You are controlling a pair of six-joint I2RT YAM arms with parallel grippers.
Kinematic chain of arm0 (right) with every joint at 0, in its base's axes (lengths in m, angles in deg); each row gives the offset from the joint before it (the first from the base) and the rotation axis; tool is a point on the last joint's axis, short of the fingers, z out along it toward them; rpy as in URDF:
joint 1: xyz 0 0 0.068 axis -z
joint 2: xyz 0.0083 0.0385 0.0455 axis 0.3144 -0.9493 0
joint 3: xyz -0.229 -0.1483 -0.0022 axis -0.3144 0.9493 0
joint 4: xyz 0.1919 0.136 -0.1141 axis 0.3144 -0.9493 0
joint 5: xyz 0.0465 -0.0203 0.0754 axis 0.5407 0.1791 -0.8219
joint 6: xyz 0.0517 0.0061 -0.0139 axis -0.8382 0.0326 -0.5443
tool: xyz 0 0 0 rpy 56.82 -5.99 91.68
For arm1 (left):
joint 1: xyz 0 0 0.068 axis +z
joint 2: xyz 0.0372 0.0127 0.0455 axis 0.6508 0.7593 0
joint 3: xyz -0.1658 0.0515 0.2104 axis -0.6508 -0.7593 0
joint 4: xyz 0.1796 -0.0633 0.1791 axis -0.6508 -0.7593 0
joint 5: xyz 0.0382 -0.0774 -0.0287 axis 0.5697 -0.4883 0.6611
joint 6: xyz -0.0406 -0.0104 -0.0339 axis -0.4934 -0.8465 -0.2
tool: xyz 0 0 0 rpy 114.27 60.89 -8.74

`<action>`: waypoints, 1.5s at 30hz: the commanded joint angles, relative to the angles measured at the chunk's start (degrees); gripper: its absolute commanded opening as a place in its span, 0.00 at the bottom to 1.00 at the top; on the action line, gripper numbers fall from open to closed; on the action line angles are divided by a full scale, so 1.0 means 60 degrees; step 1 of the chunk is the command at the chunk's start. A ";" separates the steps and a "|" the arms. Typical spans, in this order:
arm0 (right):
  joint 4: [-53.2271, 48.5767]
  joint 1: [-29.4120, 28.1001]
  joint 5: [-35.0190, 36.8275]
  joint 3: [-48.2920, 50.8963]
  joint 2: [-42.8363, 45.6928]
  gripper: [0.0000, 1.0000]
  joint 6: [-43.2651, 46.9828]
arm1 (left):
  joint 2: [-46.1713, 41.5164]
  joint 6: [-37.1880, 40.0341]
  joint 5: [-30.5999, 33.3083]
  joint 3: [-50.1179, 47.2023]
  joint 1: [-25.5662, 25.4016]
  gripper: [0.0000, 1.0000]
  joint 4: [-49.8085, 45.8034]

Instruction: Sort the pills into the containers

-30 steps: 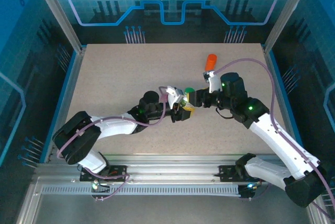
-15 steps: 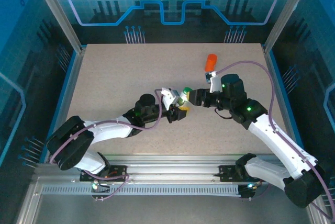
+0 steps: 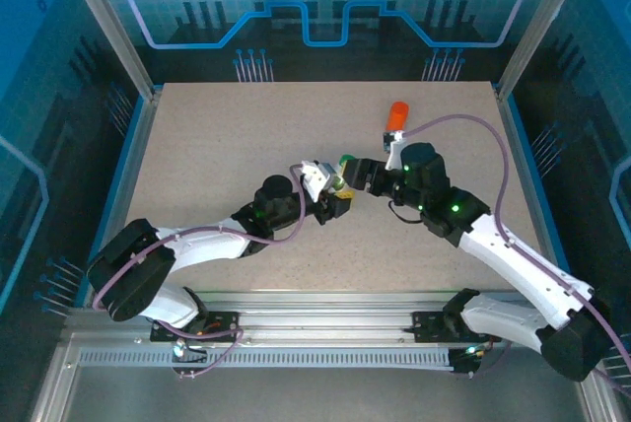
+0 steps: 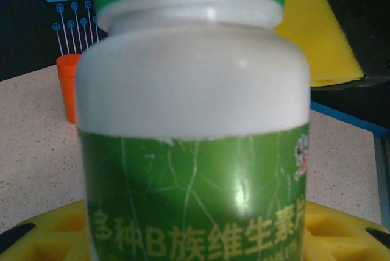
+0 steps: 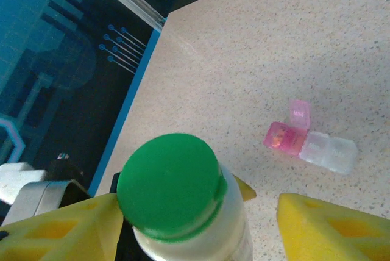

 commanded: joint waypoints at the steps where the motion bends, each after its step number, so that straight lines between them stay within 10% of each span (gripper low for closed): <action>1: -0.0378 -0.0152 0.0868 -0.0678 -0.0414 0.66 0.0343 | -0.0225 0.0300 -0.0012 0.0413 -0.0082 0.00 0.0155; 22: -0.0055 -0.0242 0.1008 -0.0241 -0.0853 0.46 -0.1663 | -0.0055 0.1472 0.1253 0.0715 -0.0634 0.00 -0.0397; 28: 0.0456 -0.0232 0.1234 0.0258 -0.0709 0.00 -0.2236 | 0.0122 0.1488 0.0778 0.0775 -0.0822 0.00 -0.0346; 45: -0.0533 -0.0247 0.5386 0.0168 -0.0574 0.00 0.2039 | -0.0500 0.1710 -0.0250 0.0678 -0.1231 0.00 -0.1569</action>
